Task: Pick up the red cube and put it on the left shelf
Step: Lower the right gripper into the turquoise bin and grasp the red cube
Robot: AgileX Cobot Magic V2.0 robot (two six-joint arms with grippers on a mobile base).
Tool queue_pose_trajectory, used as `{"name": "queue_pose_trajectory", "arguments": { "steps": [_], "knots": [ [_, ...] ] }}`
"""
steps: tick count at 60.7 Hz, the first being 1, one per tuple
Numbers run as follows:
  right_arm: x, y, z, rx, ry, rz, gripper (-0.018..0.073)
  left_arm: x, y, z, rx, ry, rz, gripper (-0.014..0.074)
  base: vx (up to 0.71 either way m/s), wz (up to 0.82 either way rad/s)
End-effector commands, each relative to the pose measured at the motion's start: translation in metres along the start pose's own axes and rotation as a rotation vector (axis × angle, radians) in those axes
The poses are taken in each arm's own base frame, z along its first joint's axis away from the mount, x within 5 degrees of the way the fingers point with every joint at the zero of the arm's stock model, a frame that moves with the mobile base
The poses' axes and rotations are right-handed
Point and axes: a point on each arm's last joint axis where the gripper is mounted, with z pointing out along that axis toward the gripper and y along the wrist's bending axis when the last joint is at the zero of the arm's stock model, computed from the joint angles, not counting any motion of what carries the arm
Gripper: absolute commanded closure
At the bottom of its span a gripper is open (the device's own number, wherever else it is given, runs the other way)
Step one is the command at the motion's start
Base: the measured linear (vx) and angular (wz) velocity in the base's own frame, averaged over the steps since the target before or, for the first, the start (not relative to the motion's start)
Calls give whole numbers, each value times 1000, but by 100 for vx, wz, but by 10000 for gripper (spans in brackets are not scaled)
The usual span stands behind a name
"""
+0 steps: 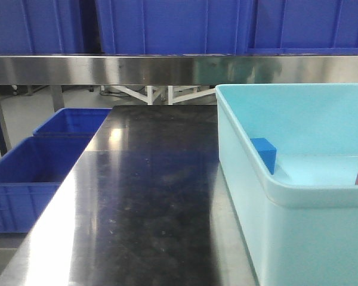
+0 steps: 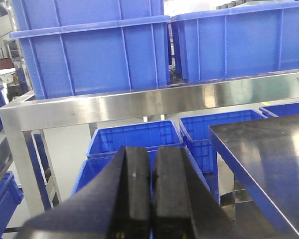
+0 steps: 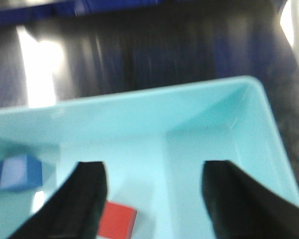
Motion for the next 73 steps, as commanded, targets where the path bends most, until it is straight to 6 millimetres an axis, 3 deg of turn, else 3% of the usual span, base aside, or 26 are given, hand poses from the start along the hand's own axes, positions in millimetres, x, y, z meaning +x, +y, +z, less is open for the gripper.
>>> {"name": "queue_pose_trajectory", "arguments": {
  "steps": [1, 10, 28, 73],
  "knots": [
    [-14, 8, 1, -11, 29, -10, -54, 0, 0, 1, -4, -53, -2, 491, 0, 0],
    [-7, 22, 19, -28, 151, -60, -54, 0, 0, 1, -4, -53, -2, 491, 0, 0],
    [4, 51, 40, -85, 232, -104, -54, 0, 0, 1, -4, -53, -2, 491, 0, 0],
    [25, 57, 94, -19, 433, -114, -54, 0, 0, 1, -4, -53, -2, 491, 0, 0]
  ]
}}
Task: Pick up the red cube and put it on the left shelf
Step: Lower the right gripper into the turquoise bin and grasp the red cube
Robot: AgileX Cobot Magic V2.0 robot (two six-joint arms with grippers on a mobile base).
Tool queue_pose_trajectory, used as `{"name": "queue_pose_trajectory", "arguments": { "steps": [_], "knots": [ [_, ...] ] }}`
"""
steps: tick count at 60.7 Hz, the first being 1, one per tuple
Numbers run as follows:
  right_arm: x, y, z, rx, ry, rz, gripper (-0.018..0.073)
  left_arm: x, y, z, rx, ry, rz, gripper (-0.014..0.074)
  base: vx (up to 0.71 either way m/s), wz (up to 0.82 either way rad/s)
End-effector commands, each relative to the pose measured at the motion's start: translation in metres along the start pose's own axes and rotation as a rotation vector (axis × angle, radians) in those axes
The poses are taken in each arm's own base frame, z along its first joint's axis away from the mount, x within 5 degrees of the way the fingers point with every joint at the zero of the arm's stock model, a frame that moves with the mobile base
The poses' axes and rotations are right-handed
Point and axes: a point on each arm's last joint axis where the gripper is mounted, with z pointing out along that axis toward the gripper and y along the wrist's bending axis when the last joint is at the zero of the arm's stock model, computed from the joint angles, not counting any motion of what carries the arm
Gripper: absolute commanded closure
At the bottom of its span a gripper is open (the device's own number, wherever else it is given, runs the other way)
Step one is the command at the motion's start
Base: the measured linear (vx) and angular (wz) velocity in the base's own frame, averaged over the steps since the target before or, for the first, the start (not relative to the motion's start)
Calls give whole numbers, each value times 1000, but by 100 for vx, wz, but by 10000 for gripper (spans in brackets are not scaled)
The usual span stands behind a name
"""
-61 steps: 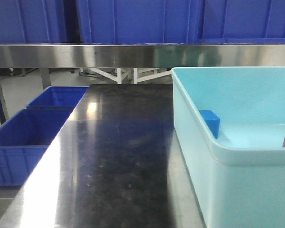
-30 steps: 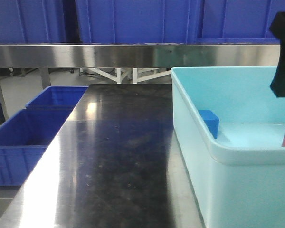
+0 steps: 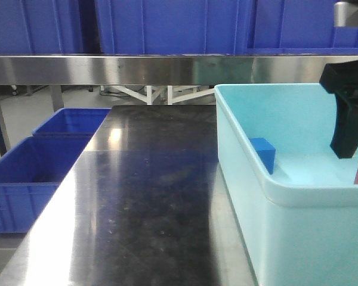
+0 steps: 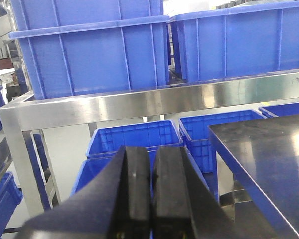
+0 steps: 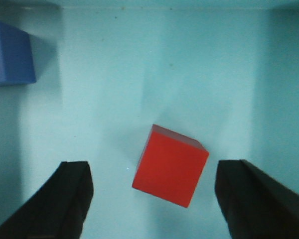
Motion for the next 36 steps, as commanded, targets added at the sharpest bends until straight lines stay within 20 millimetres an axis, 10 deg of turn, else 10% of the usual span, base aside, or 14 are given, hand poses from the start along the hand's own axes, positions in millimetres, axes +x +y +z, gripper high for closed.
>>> {"name": "queue_pose_trajectory", "arguments": {
  "steps": [1, 36],
  "knots": [
    [-9, 3, -7, -18, -64, 2, -54, 0, 0, 1, -4, -53, -2, 491, 0, 0],
    [-12, 4, 25, 5, 9, 0, -54, 0, 0, 1, -4, -53, -2, 491, 0, 0]
  ]
}}
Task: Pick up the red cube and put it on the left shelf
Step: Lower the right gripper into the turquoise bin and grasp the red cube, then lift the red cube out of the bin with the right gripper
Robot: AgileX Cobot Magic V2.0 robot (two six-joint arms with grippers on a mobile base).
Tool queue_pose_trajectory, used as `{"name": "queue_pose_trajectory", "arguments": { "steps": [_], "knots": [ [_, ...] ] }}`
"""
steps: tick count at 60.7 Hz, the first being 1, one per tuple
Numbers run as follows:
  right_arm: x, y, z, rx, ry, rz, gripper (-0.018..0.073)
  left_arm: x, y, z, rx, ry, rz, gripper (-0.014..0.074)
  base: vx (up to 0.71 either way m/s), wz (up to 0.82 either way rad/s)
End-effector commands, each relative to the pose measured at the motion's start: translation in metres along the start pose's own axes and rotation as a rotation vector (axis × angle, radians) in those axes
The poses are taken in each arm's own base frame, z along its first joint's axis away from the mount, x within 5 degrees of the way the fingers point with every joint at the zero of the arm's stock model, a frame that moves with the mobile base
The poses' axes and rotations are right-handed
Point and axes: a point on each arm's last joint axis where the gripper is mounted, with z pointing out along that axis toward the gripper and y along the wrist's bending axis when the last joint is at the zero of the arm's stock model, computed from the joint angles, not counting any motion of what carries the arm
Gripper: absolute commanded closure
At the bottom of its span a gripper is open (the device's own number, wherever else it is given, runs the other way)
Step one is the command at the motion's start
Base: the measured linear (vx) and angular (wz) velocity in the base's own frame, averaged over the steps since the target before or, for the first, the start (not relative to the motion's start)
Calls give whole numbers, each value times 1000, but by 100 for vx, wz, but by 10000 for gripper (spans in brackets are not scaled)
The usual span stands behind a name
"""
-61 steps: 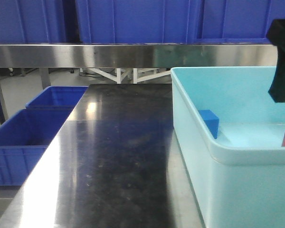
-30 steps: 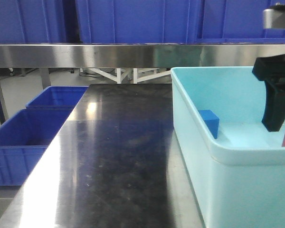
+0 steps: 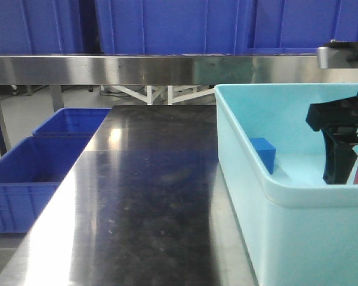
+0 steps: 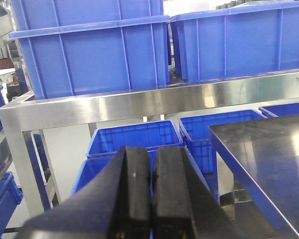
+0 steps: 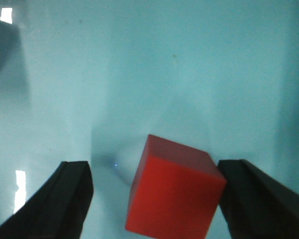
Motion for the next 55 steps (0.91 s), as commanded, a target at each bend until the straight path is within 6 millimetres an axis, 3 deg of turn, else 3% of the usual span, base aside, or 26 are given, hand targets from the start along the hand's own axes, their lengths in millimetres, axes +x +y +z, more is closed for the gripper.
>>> {"name": "queue_pose_trajectory", "arguments": {
  "steps": [1, 6, 10, 21, 27, 40, 55],
  "knots": [
    [-8, 2, -11, -21, -75, -2, -54, 0, 0, 1, -4, -53, -2, 491, 0, 0],
    [-9, 2, -10, -24, -83, -2, -35, 0, 0, 1, -4, -53, -2, 491, 0, 0],
    [-9, 2, -10, -26, -91, -2, 35, 0, 0, 1, -4, -53, -2, 491, 0, 0],
    [-11, 3, -12, -33, -111, -2, 387, 0, 0, 1, -4, -53, -2, 491, 0, 0],
    [-11, 3, -17, -41, -135, -4, 517, 0, 0, 1, -4, -53, -2, 491, 0, 0],
    [-12, 3, -55, -107, -335, -3, 502, 0, 0, 1, -4, -53, -2, 491, 0, 0],
    [4, -8, -133, -146, -701, -62, 502, 0, 0, 1, -4, -53, -2, 491, 0, 0]
  ]
}}
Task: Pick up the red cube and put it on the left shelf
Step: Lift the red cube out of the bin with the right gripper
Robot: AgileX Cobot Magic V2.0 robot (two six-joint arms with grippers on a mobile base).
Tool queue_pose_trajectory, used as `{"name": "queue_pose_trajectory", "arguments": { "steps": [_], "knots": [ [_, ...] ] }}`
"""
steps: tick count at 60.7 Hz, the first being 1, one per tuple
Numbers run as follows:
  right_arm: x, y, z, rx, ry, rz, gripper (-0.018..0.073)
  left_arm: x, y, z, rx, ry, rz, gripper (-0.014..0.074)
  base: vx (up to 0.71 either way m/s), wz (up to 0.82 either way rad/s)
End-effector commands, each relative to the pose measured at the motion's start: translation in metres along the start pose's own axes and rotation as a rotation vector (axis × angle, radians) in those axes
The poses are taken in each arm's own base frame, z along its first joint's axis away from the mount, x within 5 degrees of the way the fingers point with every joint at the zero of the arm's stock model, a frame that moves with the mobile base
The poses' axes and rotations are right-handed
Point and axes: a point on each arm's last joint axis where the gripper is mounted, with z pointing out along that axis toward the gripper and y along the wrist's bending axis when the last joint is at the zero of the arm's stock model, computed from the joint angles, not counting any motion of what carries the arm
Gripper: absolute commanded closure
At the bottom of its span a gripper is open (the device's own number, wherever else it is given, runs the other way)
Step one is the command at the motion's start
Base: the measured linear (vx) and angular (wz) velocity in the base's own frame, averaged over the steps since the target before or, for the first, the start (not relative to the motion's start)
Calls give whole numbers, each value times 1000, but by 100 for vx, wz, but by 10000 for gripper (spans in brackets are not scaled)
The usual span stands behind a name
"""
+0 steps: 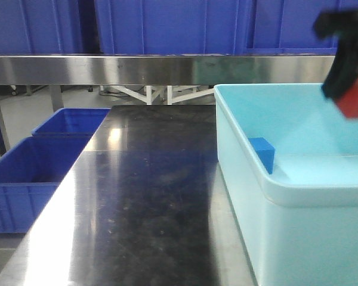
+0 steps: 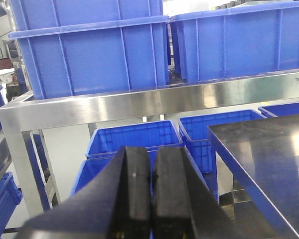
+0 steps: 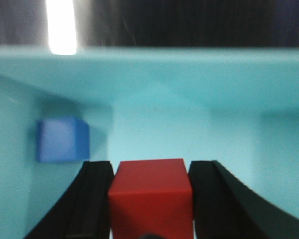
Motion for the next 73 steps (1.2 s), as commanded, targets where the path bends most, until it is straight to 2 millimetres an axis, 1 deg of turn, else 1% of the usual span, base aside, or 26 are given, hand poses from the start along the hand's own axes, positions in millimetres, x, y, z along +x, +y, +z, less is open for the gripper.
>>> {"name": "queue_pose_trajectory", "arguments": {
  "steps": [1, 7, 15, 24, 33, 40, 46, 52, 73],
  "knots": [
    [-18, 0, -43, -28, -239, -54, 502, 0, 0, 1, -4, -53, -2, 491, 0, 0],
    [-17, -5, -77, -14, -361, -99, 502, 0, 0, 1, -4, -53, -2, 491, 0, 0],
    [-8, -11, -112, 0, -502, -148, 502, 0, 0, 1, -4, -53, -2, 491, 0, 0],
    [13, -16, -128, -25, -604, -162, 502, 0, 0, 1, -4, -53, -2, 491, 0, 0],
    [40, -23, -132, -40, -643, -165, 502, 0, 0, 1, -4, -53, -2, 491, 0, 0],
    [60, -29, -127, -39, -635, -165, 502, 0, 0, 1, -4, -53, -2, 491, -3, -19],
    [71, -32, -124, -39, -630, -167, 502, 0, 0, 1, -4, -53, -2, 491, 0, 0],
    [75, -32, -123, -42, -637, -168, 502, 0, 0, 1, -4, -53, -2, 491, 0, 0],
    [71, -30, -126, -66, -690, -173, 502, 0, 0, 1, -4, -53, -2, 491, 0, 0]
  ]
}}
